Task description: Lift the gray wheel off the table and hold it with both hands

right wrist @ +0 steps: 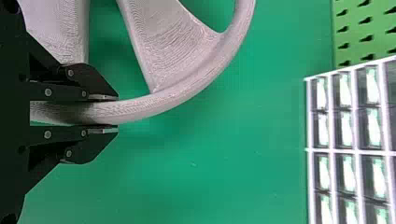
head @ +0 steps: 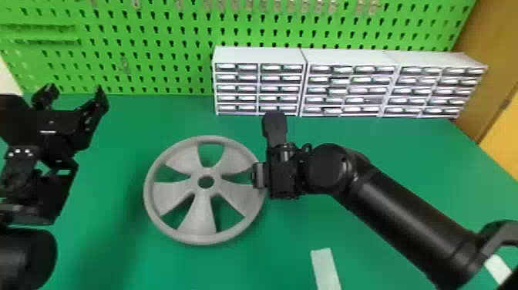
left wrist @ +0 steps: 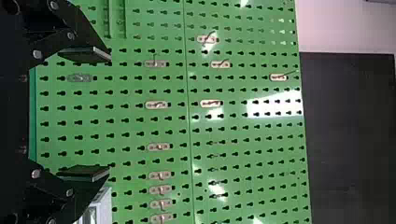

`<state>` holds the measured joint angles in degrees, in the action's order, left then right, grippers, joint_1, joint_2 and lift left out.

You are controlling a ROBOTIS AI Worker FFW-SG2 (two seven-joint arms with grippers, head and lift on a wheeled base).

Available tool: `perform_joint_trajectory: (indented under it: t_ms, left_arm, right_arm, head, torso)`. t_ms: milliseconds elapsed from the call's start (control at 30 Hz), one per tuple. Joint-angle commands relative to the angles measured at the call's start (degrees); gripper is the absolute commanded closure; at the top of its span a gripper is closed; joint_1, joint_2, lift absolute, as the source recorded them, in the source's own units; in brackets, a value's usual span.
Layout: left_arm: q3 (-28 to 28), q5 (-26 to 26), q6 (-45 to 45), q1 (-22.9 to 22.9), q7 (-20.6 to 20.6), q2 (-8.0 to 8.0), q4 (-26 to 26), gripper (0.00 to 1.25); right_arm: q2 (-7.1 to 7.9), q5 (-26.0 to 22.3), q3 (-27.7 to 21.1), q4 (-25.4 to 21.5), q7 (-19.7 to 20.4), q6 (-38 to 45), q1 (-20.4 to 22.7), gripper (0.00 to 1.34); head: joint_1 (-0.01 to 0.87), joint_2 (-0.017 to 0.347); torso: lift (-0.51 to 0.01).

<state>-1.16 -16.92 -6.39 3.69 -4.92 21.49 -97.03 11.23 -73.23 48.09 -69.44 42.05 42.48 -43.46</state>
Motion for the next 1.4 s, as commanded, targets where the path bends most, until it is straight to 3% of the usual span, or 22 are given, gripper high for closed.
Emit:
perform_joint_trajectory:
  t_ms: [0, 133, 367, 567, 633, 867, 1100, 1367]
  left_arm:
    - [0.4, -0.1, 0.1, 0.0, -0.1, -0.04, 0.0, 0.41]
    - [0.5, -0.1, 0.1, -0.1, -0.3, -0.48, 0.0, 0.41]
    - [0.5, -0.1, 0.0, -0.4, -0.3, -1.19, 0.0, 0.41]
    - [0.7, -0.1, 0.1, -0.6, -0.3, -1.71, 0.0, 0.41]
    - [0.9, 0.0, 0.1, -0.6, -0.3, -1.98, 0.0, 0.41]
    - [0.8, 0.0, 0.0, -0.9, -0.3, -2.68, 0.0, 0.41]
    - [1.0, 0.1, 0.0, -1.0, -0.2, -3.47, 0.0, 0.41]
    - [1.7, 0.2, 0.0, -1.0, -0.2, -4.79, 0.0, 0.41]
  right_arm:
    - [-0.34, 5.6, -2.5, -1.4, -1.6, -0.4, 1.4, 1.14]
    - [-0.86, 11.4, -5.1, -2.8, -3.6, -0.9, 2.9, 1.14]
    - [-1.57, 20.9, -9.4, -3.5, -11.6, -5.4, 5.6, 1.14]
    - [-2.27, 27.8, -11.8, -4.2, -15.6, -8.7, 7.2, 1.14]
    - [-2.53, 31.4, -12.9, -4.1, -19.1, -11.2, 7.9, 1.14]
    - [-3.41, 37.4, -16.4, -4.1, -24.3, -15.8, 9.9, 1.17]
    - [-4.47, 43.3, -17.7, -4.2, -25.5, -20.7, 11.5, 1.17]
    - [-5.26, 52.6, -17.7, -3.8, -25.5, -32.0, 13.4, 1.17]
  head:
    - [0.711, 0.015]
    - [0.711, 0.015]
    - [0.711, 0.015]
    - [0.711, 0.015]
    - [0.711, 0.015]
    - [0.711, 0.015]
    - [0.711, 0.015]
    - [0.711, 0.015]
  torso:
    - [-0.098]
    - [-0.098]
    - [-0.098]
    - [-0.098]
    - [-0.098]
    - [-0.098]
    - [-0.098]
    - [-0.098]
